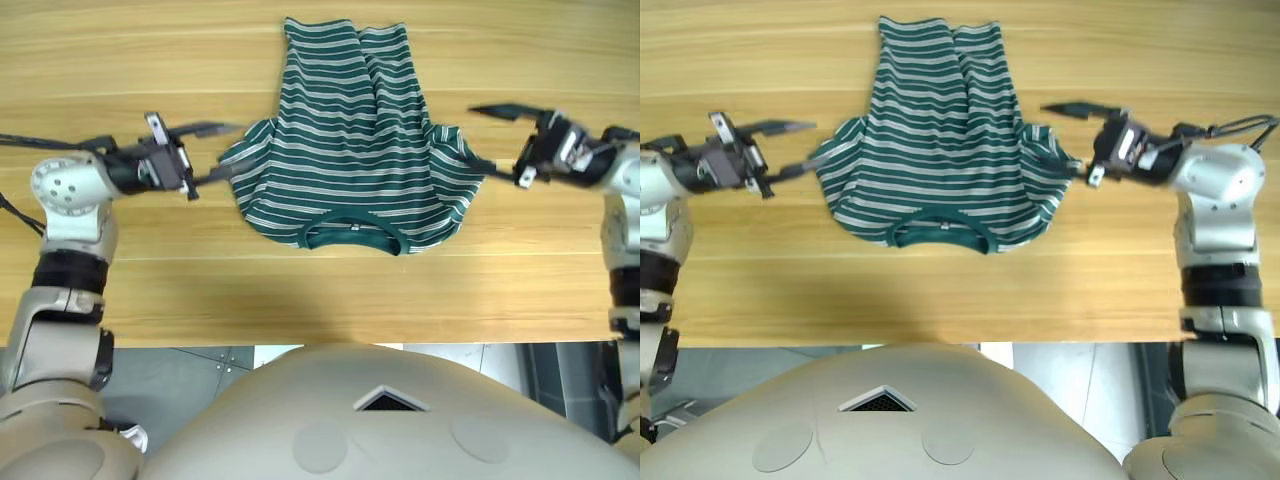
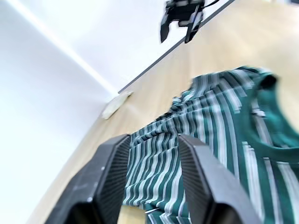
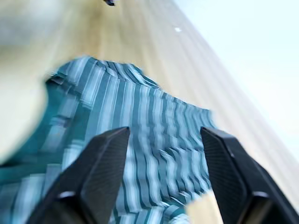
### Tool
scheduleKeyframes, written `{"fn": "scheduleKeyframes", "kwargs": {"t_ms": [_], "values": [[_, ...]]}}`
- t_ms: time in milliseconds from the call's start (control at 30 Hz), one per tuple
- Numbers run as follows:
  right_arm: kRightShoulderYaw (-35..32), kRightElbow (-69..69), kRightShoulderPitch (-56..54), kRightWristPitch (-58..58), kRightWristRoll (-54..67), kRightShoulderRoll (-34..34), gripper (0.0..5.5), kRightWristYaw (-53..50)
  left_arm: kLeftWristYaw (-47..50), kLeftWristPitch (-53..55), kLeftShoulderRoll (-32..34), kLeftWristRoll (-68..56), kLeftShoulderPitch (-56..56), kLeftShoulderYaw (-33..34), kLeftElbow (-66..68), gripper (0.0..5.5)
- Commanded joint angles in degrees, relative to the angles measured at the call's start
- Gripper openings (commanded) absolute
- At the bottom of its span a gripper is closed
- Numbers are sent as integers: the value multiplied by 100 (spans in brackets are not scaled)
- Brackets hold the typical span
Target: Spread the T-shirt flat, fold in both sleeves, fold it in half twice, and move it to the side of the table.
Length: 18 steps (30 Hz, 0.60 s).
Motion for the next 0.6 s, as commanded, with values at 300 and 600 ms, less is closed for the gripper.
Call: {"fn": "scheduleKeyframes", "kwargs": {"t_ms": [300,600], "values": [[1039,3373,-1749,-932,-3237,739,67,-2799,3445,-503,-516,4482,-1317,-717,2923,2],[1601,3702,-1587,-1512,-3398,895,3,-2090,4658,-129,-442,5940,-1717,-1536,3532,0]]}}
